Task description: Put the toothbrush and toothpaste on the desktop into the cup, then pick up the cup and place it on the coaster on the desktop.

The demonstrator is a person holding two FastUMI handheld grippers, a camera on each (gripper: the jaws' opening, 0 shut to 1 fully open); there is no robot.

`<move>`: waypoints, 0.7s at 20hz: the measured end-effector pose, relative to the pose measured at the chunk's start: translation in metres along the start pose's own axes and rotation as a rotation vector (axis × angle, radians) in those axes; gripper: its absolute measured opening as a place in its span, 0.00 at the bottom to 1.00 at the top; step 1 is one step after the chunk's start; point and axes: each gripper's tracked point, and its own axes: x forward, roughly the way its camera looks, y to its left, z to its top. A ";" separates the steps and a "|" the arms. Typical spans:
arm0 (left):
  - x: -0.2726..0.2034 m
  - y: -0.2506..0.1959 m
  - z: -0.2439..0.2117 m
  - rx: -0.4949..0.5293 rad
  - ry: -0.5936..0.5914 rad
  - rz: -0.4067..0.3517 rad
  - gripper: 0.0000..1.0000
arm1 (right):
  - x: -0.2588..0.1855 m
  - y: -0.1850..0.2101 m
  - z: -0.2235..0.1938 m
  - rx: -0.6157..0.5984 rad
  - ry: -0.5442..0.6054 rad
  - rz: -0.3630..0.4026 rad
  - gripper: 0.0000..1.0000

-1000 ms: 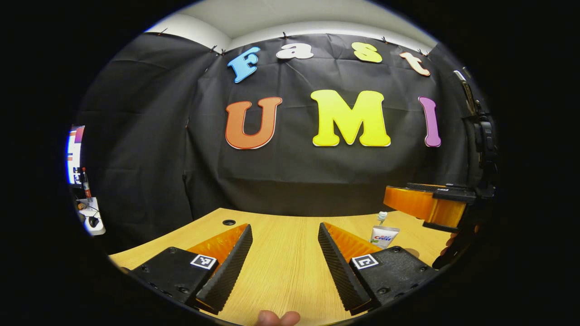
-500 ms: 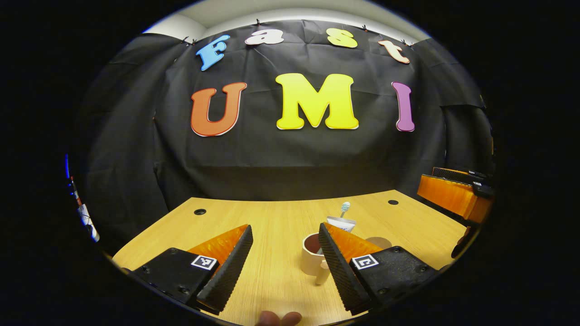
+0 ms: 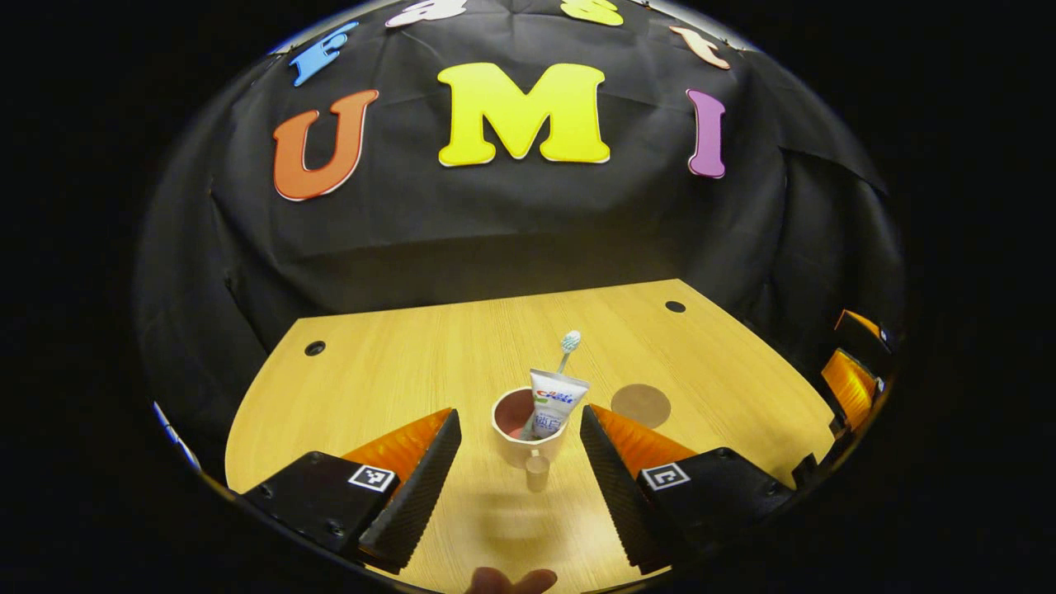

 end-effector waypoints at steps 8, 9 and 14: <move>0.028 0.005 -0.039 -0.037 0.356 0.001 0.92 | -0.016 -0.019 -0.026 0.049 0.071 -0.009 0.95; 0.031 0.004 -0.045 -0.047 0.395 0.001 0.93 | -0.017 -0.019 -0.027 0.050 0.073 -0.008 0.95; 0.036 0.007 -0.065 -0.093 0.542 -0.028 0.93 | -0.021 -0.018 -0.031 0.052 0.078 0.001 0.95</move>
